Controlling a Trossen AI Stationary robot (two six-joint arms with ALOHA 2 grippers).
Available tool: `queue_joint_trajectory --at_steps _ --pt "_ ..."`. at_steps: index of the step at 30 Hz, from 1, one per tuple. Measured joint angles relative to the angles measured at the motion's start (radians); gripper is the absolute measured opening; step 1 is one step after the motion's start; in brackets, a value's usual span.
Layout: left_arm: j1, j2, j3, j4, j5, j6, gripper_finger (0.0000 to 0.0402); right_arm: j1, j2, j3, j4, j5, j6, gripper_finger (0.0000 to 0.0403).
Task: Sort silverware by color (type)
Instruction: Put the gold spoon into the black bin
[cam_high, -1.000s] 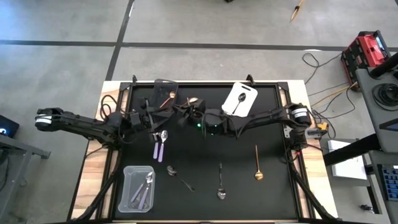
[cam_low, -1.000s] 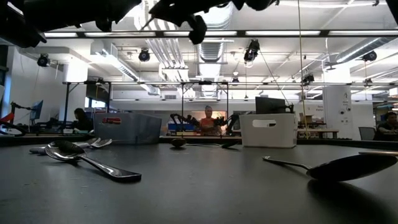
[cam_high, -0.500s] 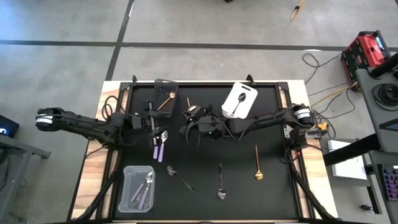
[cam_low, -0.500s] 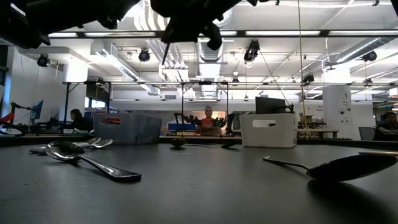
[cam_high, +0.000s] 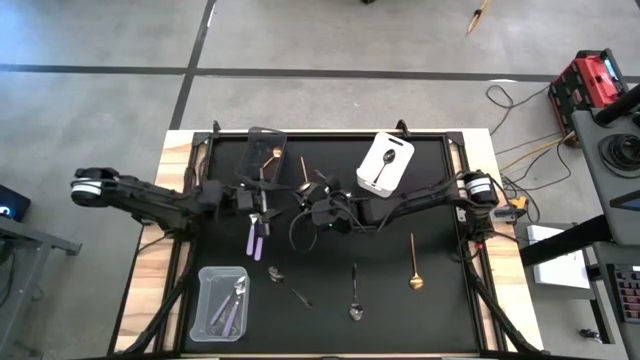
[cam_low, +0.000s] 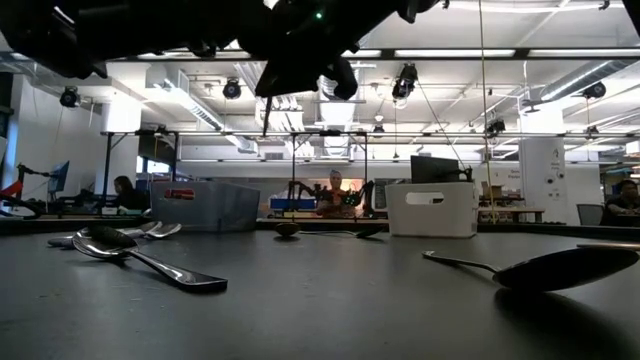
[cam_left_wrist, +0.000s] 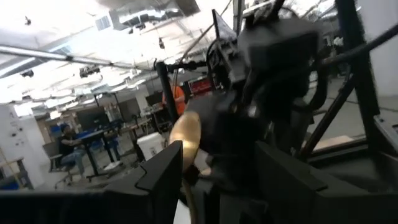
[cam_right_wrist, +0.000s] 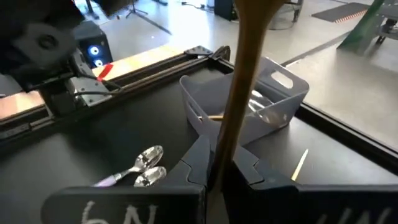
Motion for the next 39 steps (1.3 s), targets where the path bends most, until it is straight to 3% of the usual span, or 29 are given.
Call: queue_joint_trajectory --at_steps 15,20,26,39 --pt "0.001 0.168 0.114 -0.007 -0.048 -0.058 0.0174 0.034 -0.001 0.000 -0.055 0.007 0.007 0.0012" --pt "0.001 0.159 0.113 0.000 -0.051 -0.058 0.0126 0.038 -0.001 0.000 -0.067 0.027 0.007 0.0012" --pt "0.001 0.140 0.106 -0.021 -0.100 -0.059 0.0017 0.037 -0.001 0.000 -0.067 0.029 0.008 0.0012" --pt "0.000 0.071 0.106 -0.118 -0.096 -0.061 0.0003 0.040 -0.001 0.007 -0.055 -0.006 0.019 0.0023"
